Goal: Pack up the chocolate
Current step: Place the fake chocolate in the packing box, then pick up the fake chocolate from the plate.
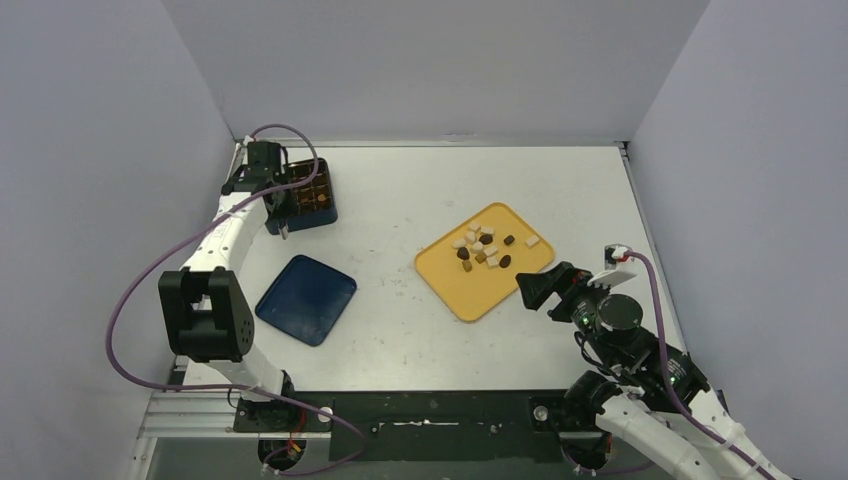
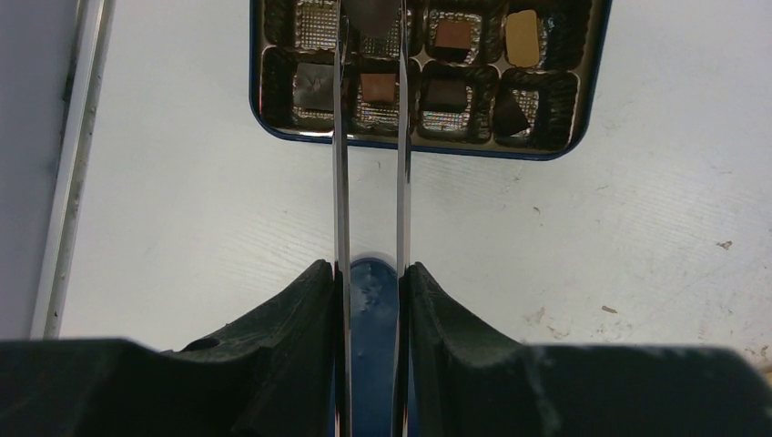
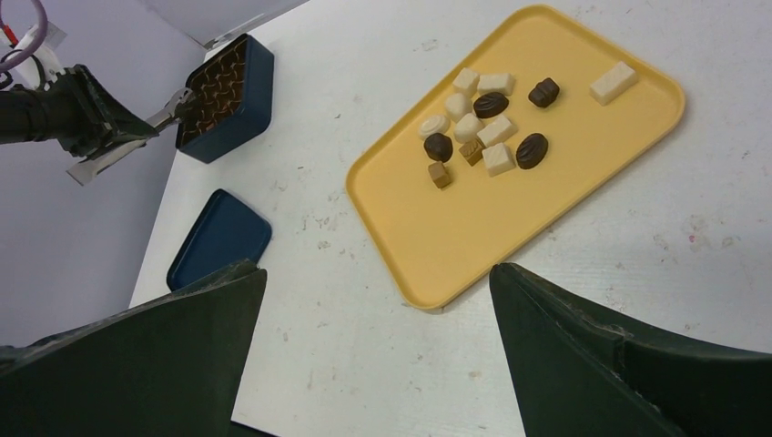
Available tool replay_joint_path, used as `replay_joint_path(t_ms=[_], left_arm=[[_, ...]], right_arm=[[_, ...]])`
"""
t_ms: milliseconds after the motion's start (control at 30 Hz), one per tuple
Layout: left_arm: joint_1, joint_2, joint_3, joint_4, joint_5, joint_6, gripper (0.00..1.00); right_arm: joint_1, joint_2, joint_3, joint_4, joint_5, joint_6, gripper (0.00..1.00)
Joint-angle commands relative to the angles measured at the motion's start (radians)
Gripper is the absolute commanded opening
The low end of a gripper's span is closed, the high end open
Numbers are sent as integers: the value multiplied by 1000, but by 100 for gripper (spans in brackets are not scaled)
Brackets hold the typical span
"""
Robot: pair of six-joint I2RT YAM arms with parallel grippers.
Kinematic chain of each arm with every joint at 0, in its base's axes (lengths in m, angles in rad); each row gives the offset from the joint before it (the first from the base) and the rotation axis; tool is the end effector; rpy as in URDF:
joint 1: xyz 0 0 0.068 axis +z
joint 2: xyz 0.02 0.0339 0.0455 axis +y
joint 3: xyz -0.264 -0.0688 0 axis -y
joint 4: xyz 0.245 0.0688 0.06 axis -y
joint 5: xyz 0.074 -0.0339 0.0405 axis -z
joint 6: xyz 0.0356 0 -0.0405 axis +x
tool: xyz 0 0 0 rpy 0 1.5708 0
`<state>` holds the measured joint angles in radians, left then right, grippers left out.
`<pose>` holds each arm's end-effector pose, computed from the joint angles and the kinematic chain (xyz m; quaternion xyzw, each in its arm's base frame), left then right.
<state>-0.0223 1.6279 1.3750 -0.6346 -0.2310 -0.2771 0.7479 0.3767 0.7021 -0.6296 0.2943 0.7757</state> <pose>0.3560 0.0002 0.2896 -0.1572 0.9234 0.0577 0.3453 0.0734 0.0540 0.3134 0.0978 0.7961 0.3185 0.5052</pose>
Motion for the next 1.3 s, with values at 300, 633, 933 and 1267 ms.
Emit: replay_joint_path(t_ms=[300, 633, 933, 1267], left_arm=[[64, 36, 39, 73, 80, -1, 31], [64, 23, 29, 85, 115, 0, 37], [62, -19, 18, 78, 113, -15, 39], [-94, -153, 23, 58, 123, 0, 39]], right_arm=[[8, -34, 19, 3, 13, -9, 100], [8, -18, 36, 1, 4, -19, 100], [8, -25, 31, -3, 3, -13, 100], [8, -19, 34, -21, 13, -13, 100]])
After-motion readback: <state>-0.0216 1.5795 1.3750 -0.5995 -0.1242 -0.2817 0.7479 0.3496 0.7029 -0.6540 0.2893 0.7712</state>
